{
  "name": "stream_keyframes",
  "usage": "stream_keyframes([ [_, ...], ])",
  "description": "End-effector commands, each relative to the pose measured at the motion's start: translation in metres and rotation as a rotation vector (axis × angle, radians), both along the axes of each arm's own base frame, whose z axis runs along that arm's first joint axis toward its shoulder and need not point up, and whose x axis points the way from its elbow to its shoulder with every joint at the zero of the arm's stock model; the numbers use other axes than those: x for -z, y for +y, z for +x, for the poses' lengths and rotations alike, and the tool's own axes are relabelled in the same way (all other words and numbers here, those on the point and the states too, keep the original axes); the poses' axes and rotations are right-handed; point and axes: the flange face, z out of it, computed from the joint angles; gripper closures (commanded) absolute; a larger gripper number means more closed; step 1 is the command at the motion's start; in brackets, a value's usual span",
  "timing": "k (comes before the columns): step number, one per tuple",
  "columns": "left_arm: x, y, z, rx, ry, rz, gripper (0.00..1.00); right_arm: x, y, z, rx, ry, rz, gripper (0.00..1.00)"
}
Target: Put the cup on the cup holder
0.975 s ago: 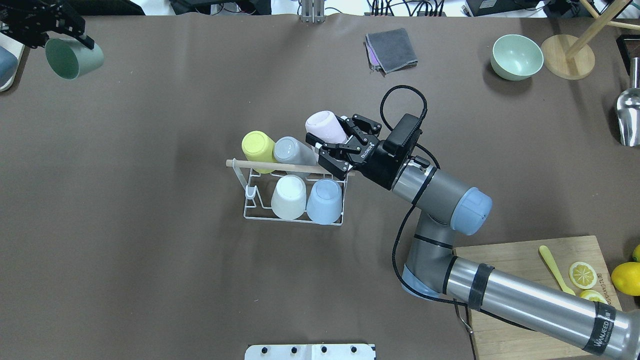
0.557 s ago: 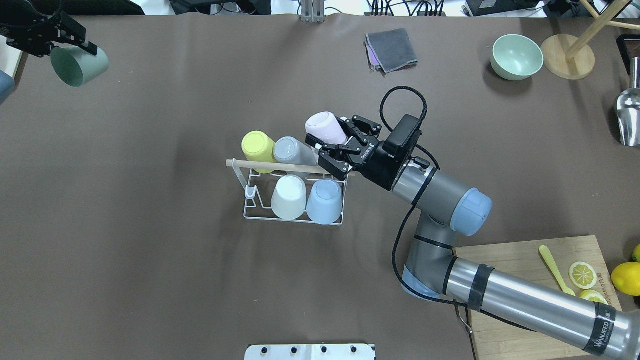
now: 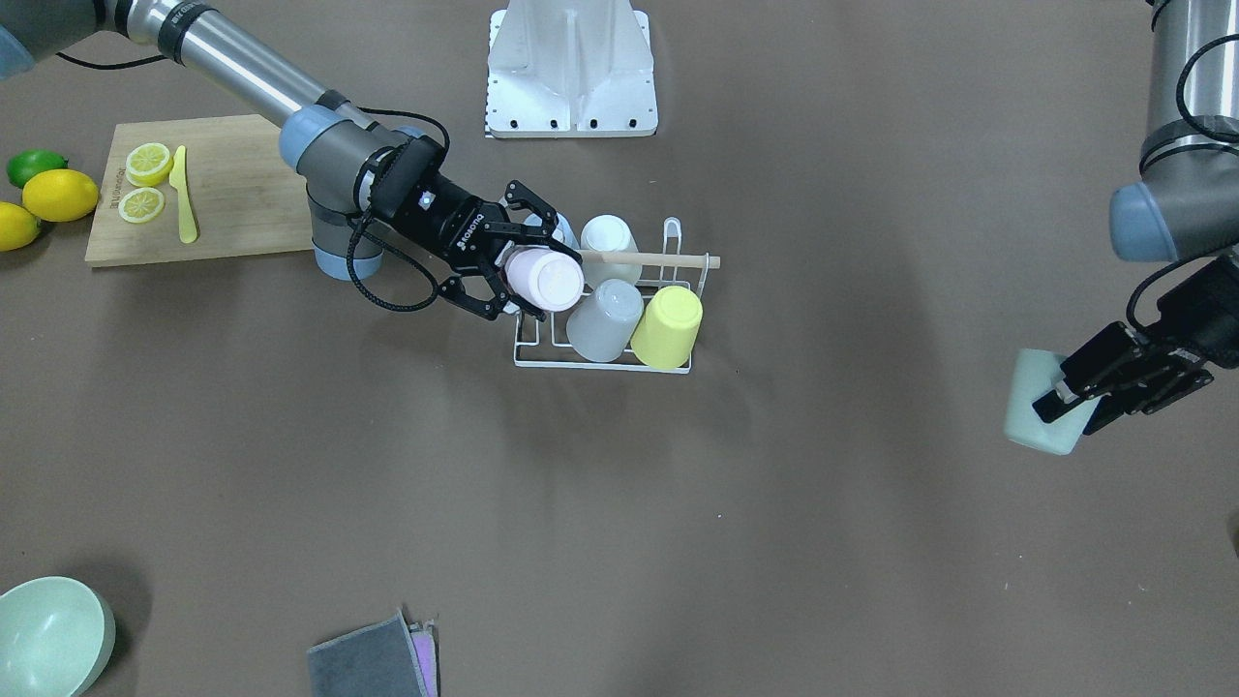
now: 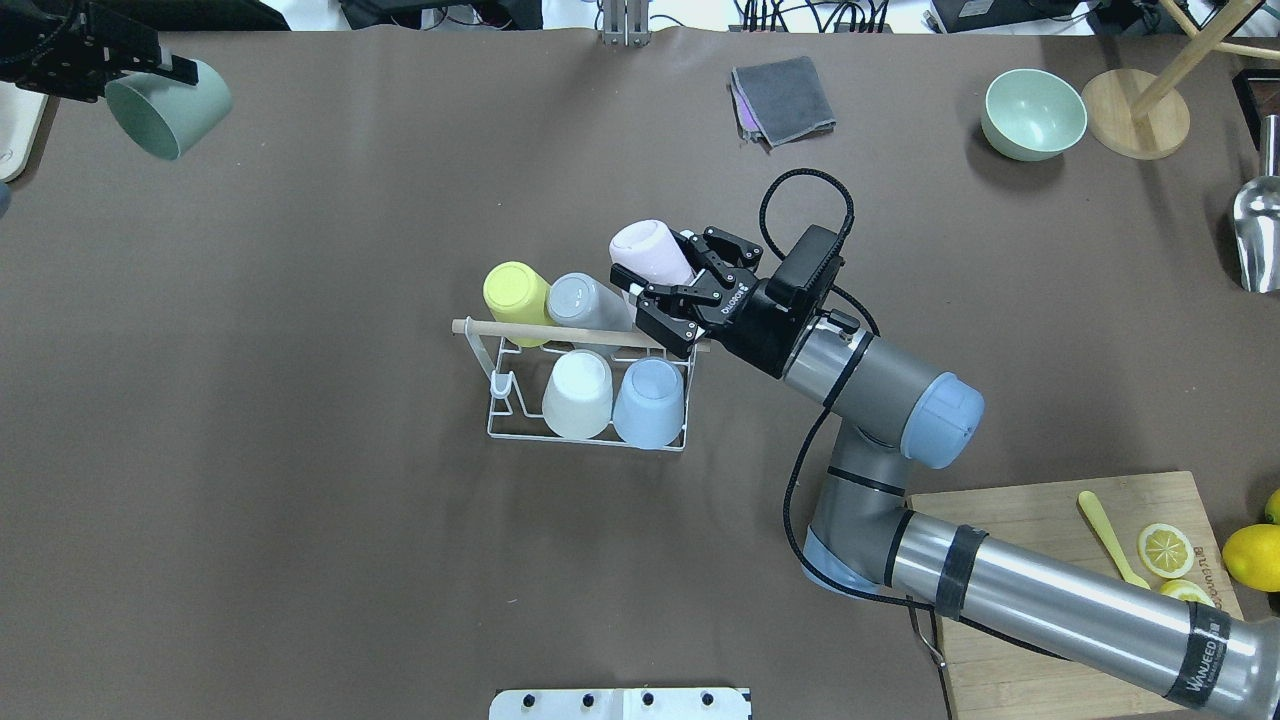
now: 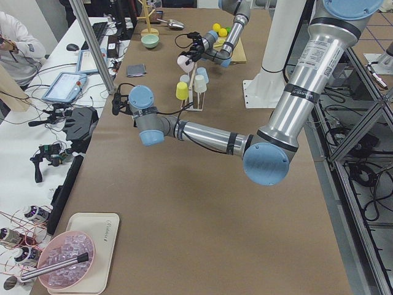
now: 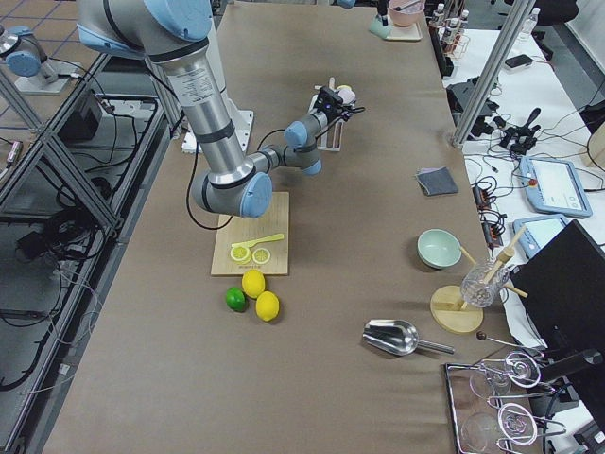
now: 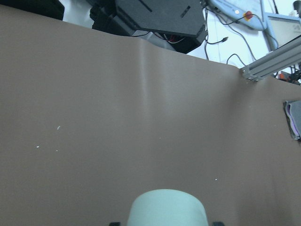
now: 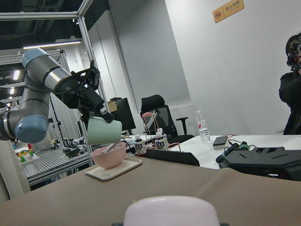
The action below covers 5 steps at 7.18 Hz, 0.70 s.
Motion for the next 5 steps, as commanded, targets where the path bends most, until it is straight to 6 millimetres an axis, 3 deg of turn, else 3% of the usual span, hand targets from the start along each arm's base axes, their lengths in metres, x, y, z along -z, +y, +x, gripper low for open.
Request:
stream_keyframes([
  [1,0.021,0.022,0.036,0.116,0.110,0.109,1.00,0.000,-0.001,0.001,-0.001,0.000,0.001,0.33],
  [3,0.020,0.047,0.054,0.114,0.217,0.162,1.00,0.000,-0.001,0.002,-0.002,-0.001,0.002,0.04],
  [4,0.028,0.049,0.053,0.141,0.235,0.182,1.00,0.000,-0.003,0.003,-0.005,-0.001,0.002,0.02],
  [5,0.036,0.060,0.071,0.138,0.267,0.216,1.00,0.001,-0.005,0.004,-0.008,-0.002,0.003,0.02],
])
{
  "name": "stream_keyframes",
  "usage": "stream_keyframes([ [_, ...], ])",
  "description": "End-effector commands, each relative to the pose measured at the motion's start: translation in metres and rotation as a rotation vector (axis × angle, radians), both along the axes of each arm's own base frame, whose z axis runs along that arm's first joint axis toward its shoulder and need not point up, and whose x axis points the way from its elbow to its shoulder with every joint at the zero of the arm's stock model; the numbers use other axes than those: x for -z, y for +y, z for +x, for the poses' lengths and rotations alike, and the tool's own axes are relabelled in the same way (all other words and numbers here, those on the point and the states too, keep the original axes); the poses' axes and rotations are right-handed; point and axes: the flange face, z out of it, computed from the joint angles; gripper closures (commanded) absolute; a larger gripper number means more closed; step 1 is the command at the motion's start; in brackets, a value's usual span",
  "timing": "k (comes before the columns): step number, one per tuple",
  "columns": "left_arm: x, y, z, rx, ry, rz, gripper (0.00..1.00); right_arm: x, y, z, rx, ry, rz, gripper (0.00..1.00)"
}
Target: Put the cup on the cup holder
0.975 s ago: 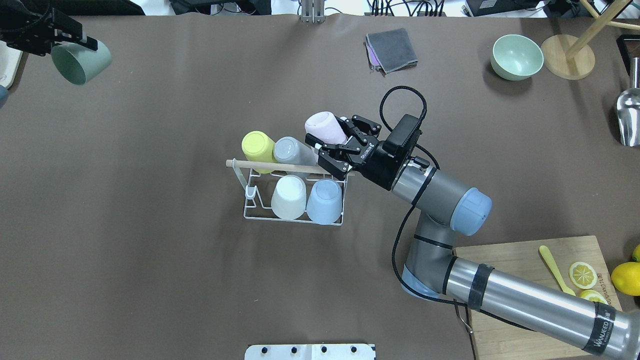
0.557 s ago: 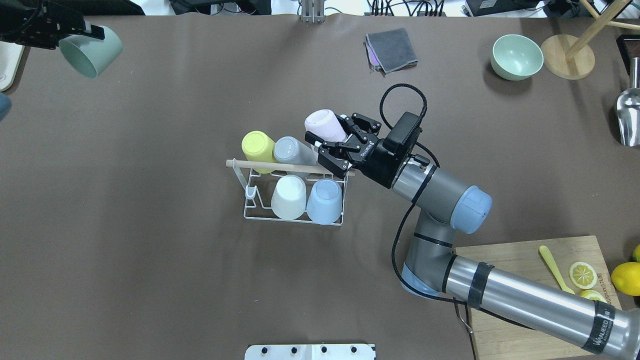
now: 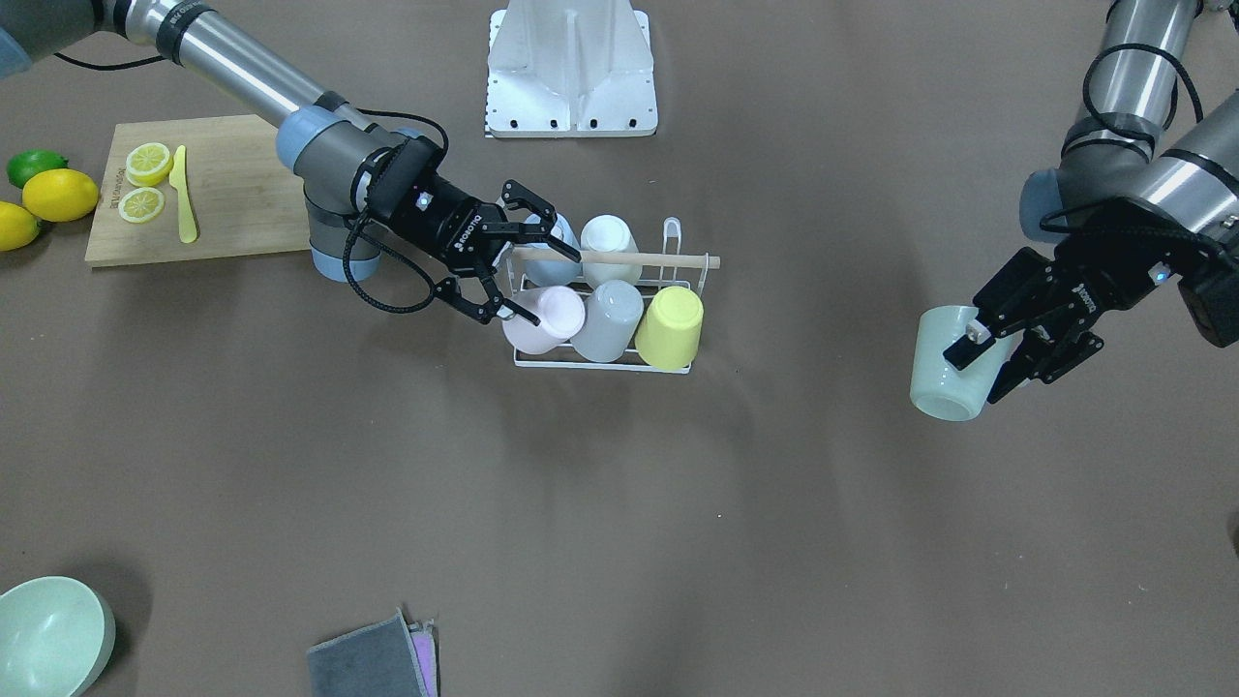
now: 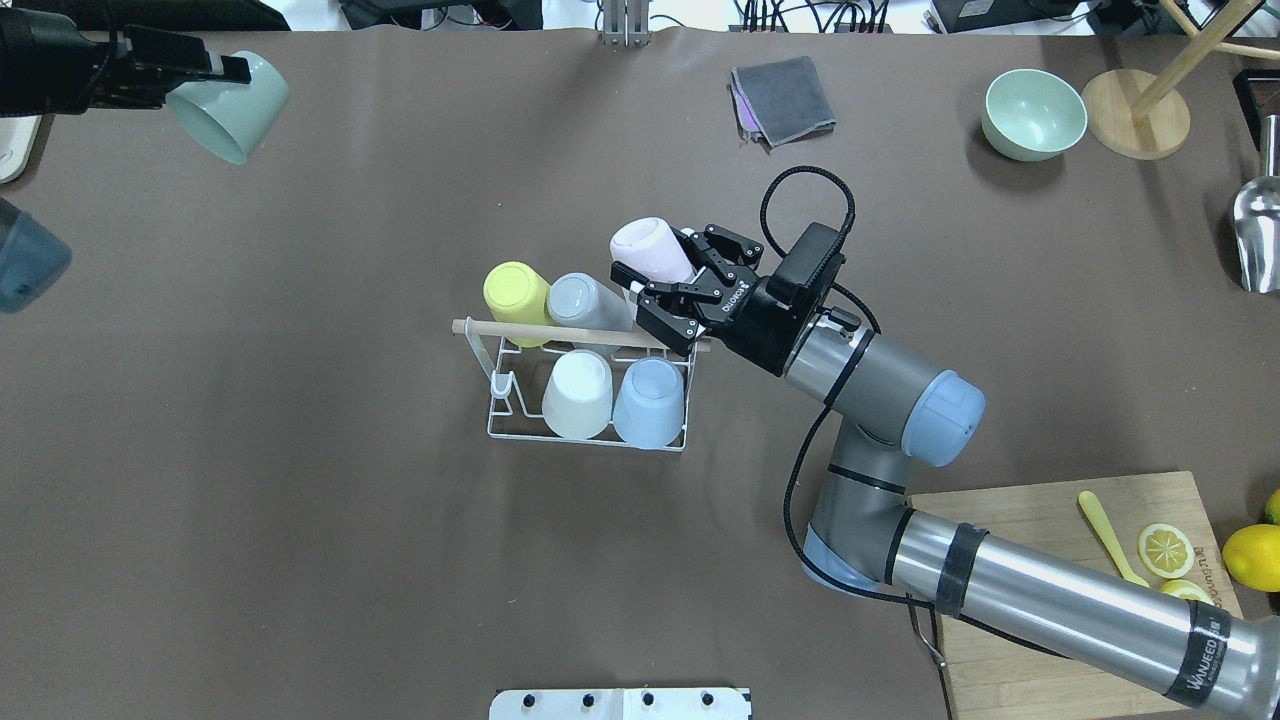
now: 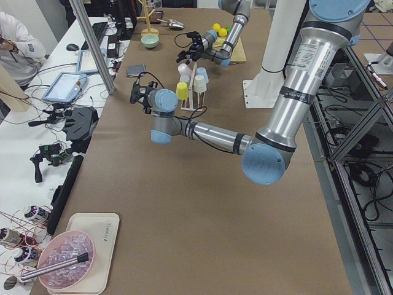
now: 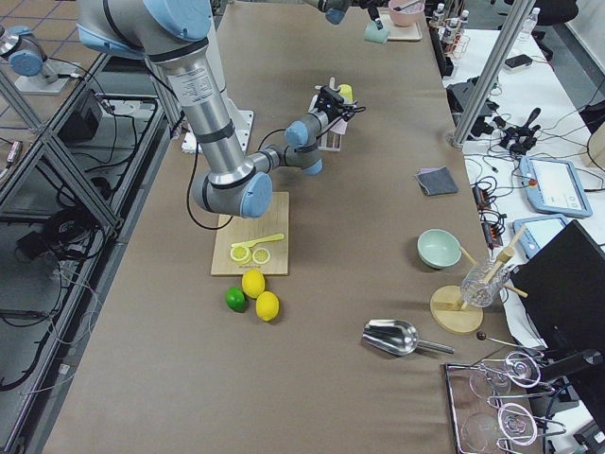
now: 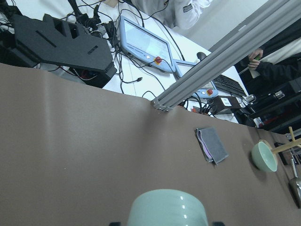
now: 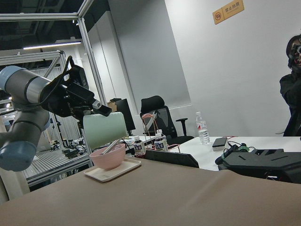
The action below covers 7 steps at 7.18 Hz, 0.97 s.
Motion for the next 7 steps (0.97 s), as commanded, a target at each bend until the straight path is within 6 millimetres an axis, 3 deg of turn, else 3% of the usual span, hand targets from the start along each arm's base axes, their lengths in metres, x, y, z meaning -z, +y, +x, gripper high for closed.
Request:
stream_keyframes([
  [1,0.013,0.024,0.037,0.018,0.096,0.075,1.00,0.001,-0.003,0.002,-0.006,0.000,0.000,0.02],
  [2,-0.007,0.058,0.061,0.046,0.170,0.130,1.00,0.004,-0.009,0.009,-0.018,-0.007,0.003,0.02],
  [3,-0.013,0.091,0.094,0.078,0.253,0.161,1.00,0.012,-0.026,0.028,-0.049,-0.017,0.014,0.02],
  [4,-0.008,0.106,0.110,0.115,0.313,0.173,1.00,0.016,-0.047,0.047,-0.075,-0.015,0.019,0.02],
  [6,0.005,0.125,0.107,0.140,0.430,0.254,1.00,0.034,-0.090,0.095,-0.088,0.027,0.000,0.01],
  [7,0.006,0.139,0.109,0.129,0.461,0.303,1.00,0.036,-0.097,0.100,-0.093,0.042,-0.017,0.01],
])
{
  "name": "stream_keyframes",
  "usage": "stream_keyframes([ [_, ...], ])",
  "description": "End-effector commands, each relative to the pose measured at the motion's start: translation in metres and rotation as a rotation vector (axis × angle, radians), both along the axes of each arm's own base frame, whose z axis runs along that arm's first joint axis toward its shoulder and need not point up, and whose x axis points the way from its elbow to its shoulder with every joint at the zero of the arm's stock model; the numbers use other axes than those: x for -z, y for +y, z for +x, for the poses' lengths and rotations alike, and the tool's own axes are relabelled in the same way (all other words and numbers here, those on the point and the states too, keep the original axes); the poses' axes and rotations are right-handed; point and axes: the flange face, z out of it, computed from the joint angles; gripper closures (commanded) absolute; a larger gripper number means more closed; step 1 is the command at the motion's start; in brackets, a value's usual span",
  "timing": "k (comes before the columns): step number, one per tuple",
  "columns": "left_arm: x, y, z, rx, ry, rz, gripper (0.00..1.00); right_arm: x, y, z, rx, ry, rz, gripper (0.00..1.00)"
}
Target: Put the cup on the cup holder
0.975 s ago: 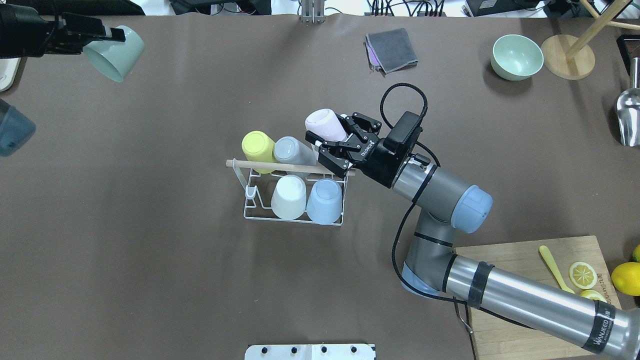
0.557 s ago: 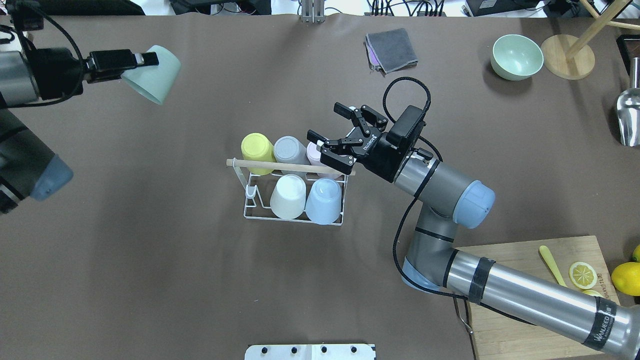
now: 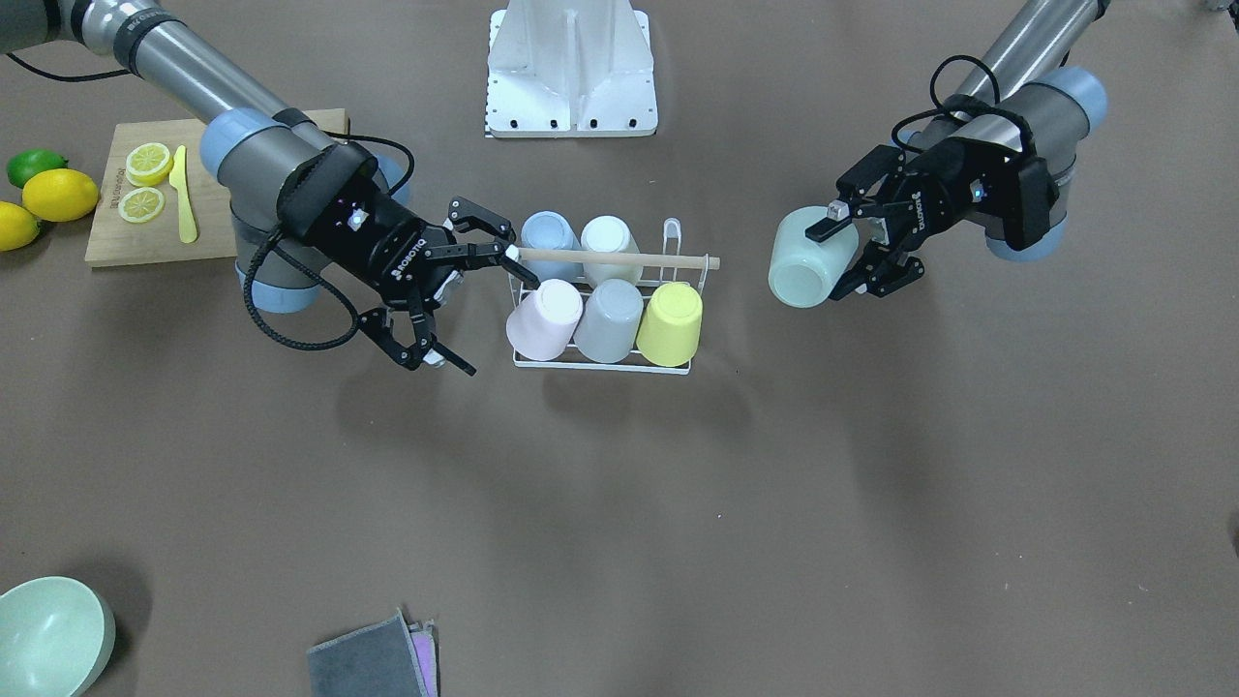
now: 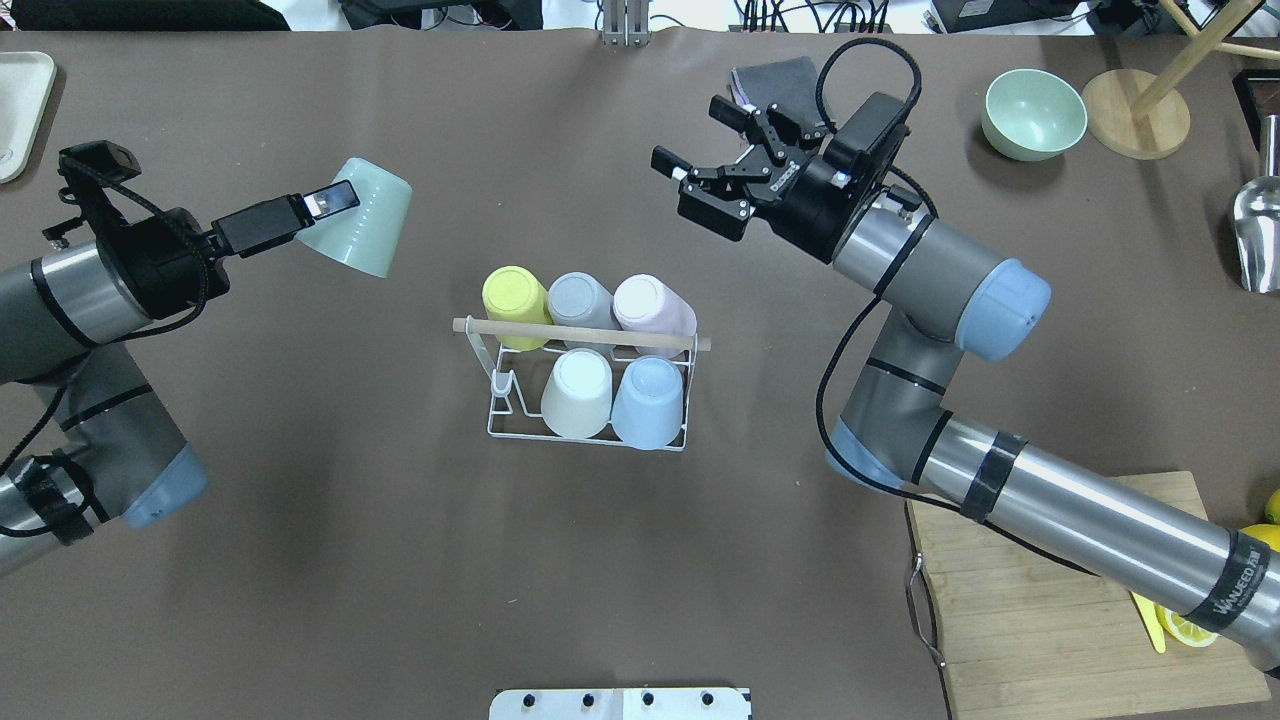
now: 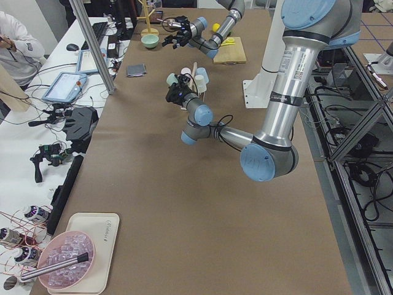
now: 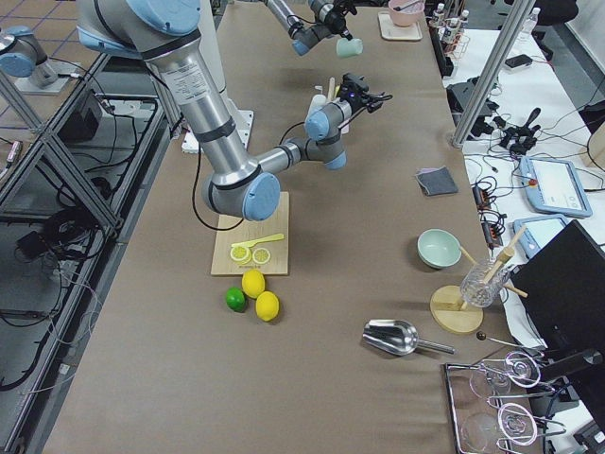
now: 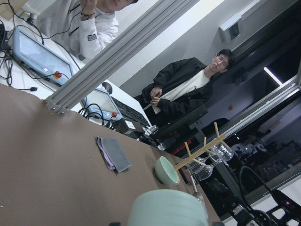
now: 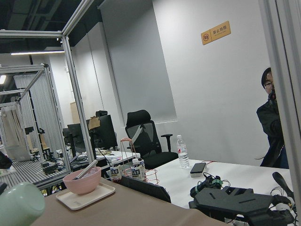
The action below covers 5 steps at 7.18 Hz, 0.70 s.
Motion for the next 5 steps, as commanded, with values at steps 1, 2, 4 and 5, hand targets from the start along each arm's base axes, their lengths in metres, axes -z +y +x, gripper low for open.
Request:
stream_keyframes([
  [1,-0.009,0.034,-0.001,0.005,0.061,0.117,1.00,0.001,-0.020,0.014,-0.013,0.054,-0.043,0.01],
  [2,-0.005,0.042,-0.004,0.019,0.068,0.161,1.00,0.000,-0.026,0.013,-0.011,0.088,-0.065,0.01],
  [4,0.003,0.070,0.026,0.001,0.046,0.227,1.00,0.006,-0.045,0.024,-0.030,0.180,-0.111,0.00],
  [5,0.019,0.090,0.061,-0.041,0.059,0.261,1.00,0.008,-0.056,0.032,-0.029,0.232,-0.138,0.00],
])
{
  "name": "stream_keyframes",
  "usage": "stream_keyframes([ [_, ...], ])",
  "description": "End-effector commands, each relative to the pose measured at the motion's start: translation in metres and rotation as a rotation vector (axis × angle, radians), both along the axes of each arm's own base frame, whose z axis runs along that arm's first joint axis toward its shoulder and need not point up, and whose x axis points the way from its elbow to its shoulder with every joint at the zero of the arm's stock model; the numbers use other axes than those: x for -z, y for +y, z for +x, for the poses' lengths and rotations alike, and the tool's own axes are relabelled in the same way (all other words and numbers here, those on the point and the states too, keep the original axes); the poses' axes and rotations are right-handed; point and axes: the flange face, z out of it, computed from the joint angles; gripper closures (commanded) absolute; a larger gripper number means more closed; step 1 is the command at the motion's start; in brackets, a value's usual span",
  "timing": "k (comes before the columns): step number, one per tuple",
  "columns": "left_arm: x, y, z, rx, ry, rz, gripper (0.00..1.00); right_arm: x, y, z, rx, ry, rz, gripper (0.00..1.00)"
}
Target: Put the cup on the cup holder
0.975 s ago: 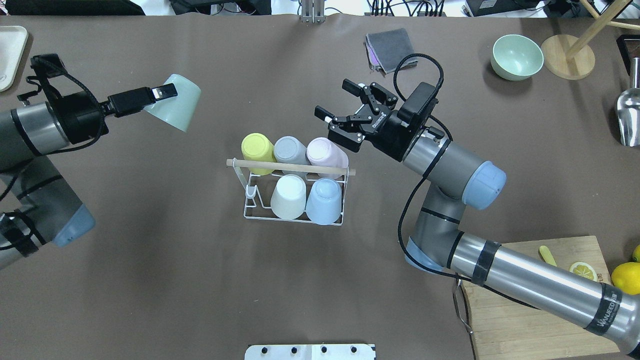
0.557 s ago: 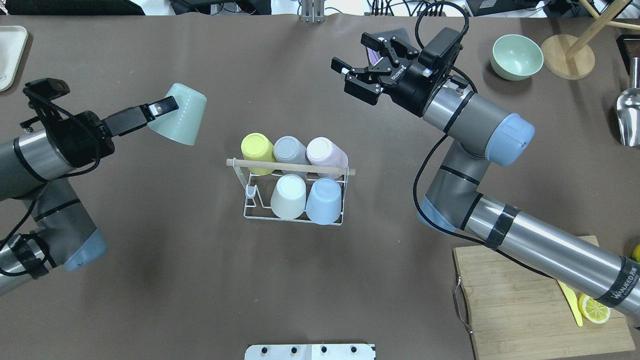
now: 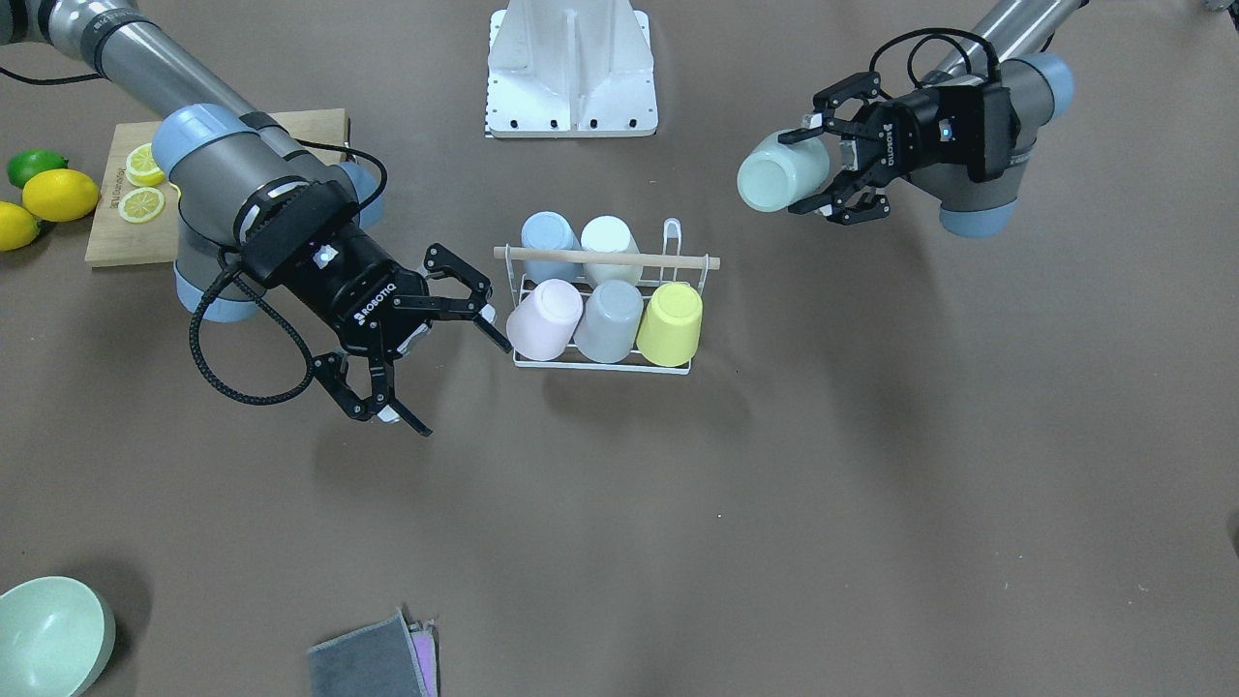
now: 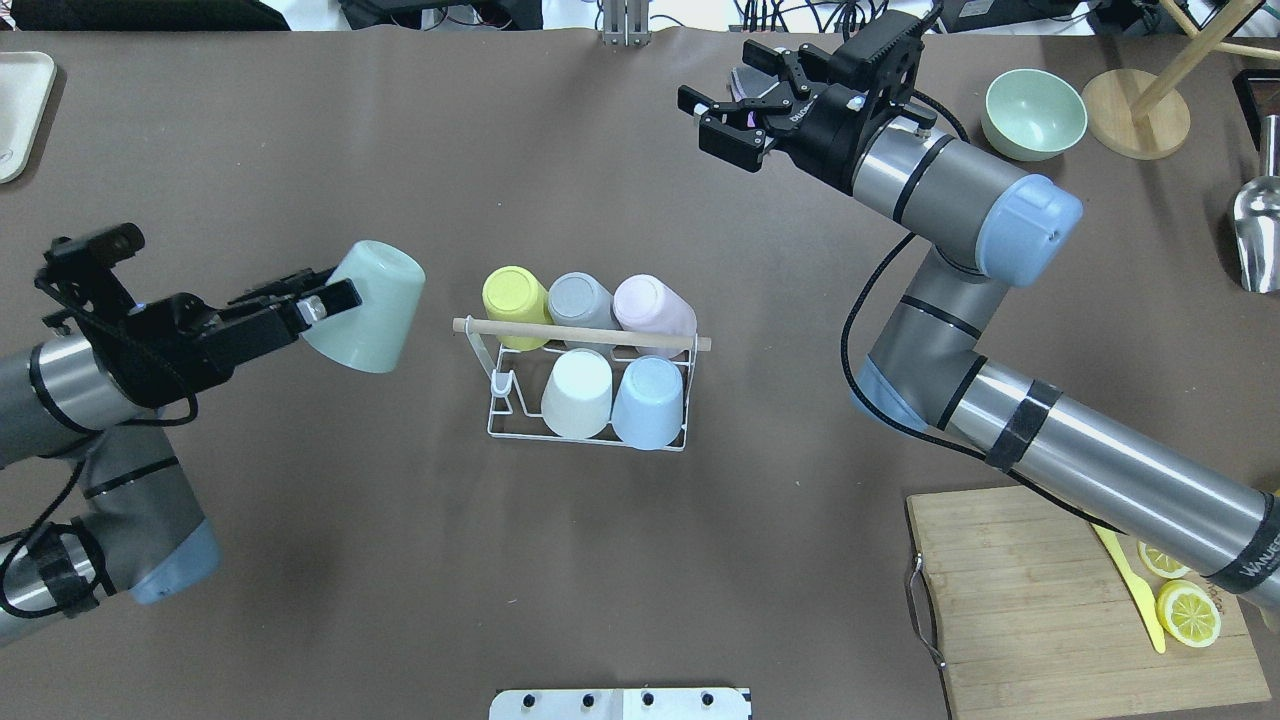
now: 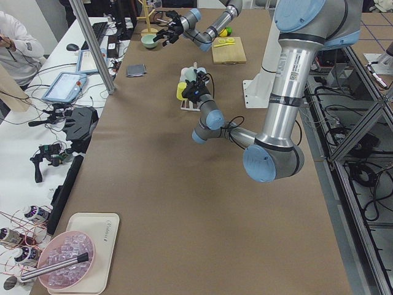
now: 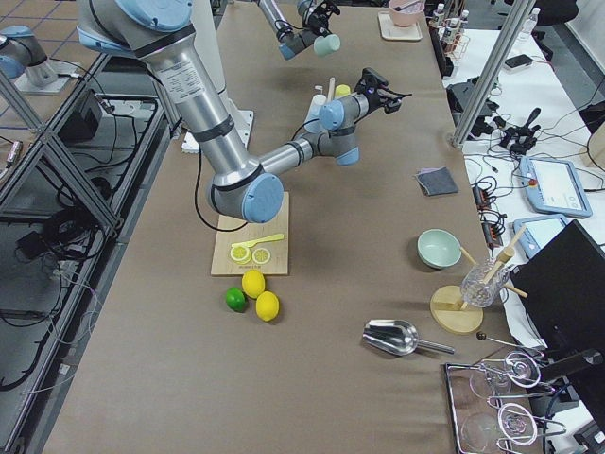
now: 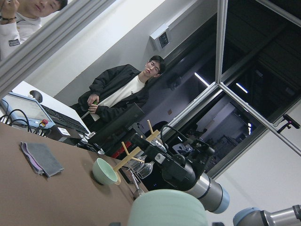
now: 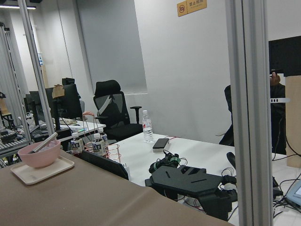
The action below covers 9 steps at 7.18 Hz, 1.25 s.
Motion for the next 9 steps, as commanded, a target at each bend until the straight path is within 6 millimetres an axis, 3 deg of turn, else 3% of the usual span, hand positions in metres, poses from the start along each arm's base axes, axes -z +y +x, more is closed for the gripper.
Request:
stream_keyframes([
  [1,0.022,0.023,0.047,-0.045,0.009,0.050,1.00,0.010,-0.023,0.021,-0.003,0.124,-0.077,0.00],
  [3,0.038,0.015,0.051,-0.008,0.051,0.029,1.00,0.022,-0.034,0.048,-0.009,0.254,-0.231,0.00],
  [5,0.036,-0.009,0.080,0.081,0.036,-0.009,1.00,0.006,-0.051,0.052,-0.009,0.344,-0.394,0.00],
  [7,0.032,-0.021,0.083,0.160,0.055,-0.081,1.00,-0.002,-0.067,0.058,-0.007,0.432,-0.488,0.00],
  [9,0.032,-0.028,0.085,0.195,0.075,-0.113,1.00,-0.004,-0.064,0.067,-0.010,0.485,-0.545,0.00],
])
